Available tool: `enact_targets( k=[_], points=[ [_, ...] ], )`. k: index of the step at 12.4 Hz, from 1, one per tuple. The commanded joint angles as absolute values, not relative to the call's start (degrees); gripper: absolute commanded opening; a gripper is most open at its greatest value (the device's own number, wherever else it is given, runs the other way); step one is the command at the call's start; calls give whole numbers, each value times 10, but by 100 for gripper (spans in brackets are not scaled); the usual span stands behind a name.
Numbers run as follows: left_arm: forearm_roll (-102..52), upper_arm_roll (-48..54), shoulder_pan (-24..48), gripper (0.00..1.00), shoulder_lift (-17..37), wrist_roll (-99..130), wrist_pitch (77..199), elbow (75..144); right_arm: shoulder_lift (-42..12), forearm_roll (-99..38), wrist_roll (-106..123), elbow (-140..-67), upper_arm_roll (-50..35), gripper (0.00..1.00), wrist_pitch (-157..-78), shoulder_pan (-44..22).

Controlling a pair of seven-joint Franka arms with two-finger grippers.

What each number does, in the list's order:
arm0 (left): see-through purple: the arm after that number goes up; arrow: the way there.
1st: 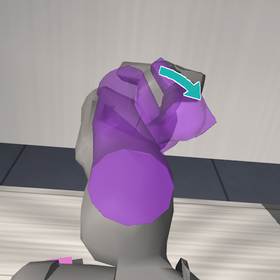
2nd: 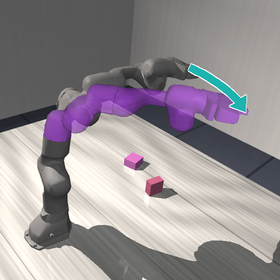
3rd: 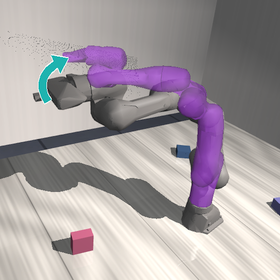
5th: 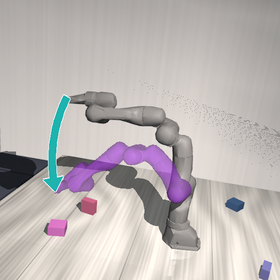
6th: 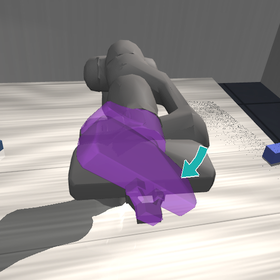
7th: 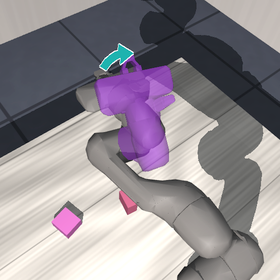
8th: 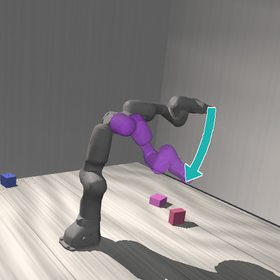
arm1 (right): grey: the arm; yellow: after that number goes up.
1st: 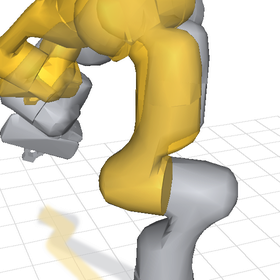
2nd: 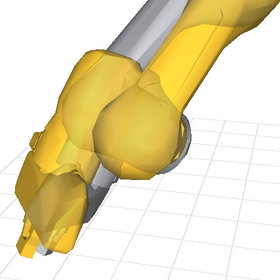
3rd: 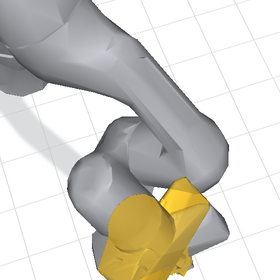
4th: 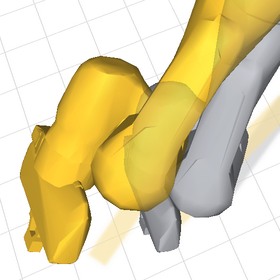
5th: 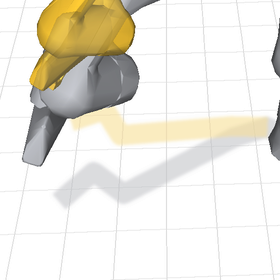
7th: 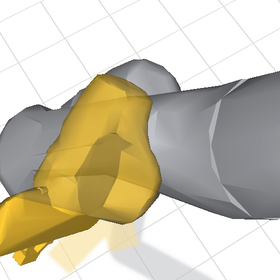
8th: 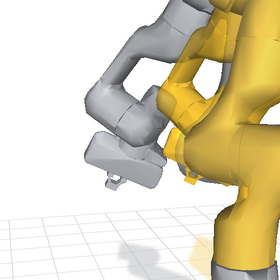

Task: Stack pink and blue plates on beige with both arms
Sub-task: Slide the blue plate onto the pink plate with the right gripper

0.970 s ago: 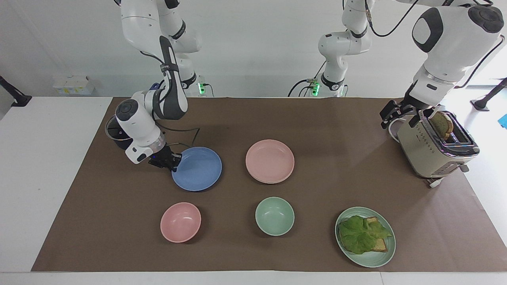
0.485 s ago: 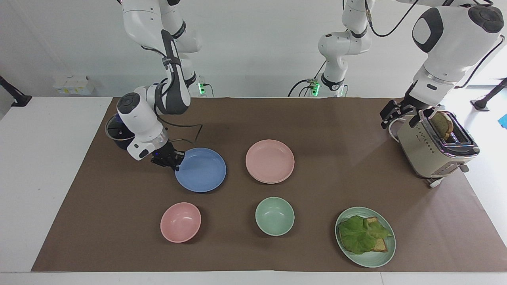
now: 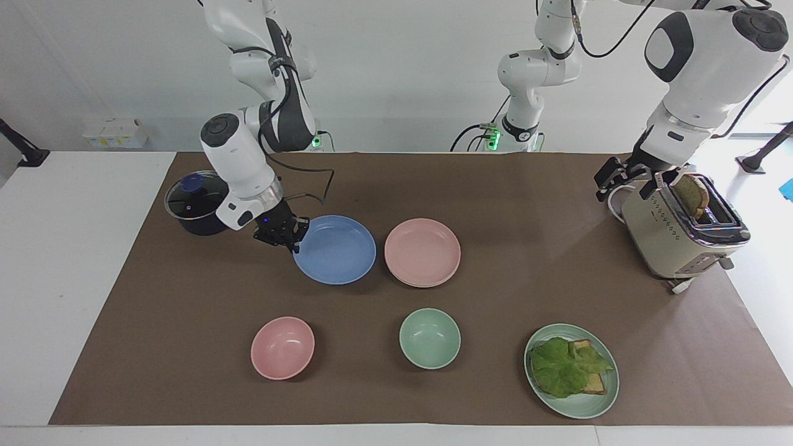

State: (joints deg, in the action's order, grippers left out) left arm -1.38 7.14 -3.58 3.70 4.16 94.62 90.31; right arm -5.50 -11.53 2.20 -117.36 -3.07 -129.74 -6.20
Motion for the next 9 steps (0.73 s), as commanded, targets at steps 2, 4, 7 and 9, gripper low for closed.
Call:
enact_targets(
  k=[2,4,7,9],
  points=[
    [-8,74,-40,100,32,35,940,904,-40,-170,2,-1168,-33,0,-1287,-87],
    [-8,74,-40,100,32,35,940,904,-38,-176,-25,-1157,-33,0,-1288,-109],
    [-8,74,-40,100,32,36,940,904,-38,-176,-115,-1152,-33,0,-1301,-164],
    [-8,74,-40,100,32,35,940,904,-41,-176,-147,-1152,-34,0,-1305,-191]
  ],
)
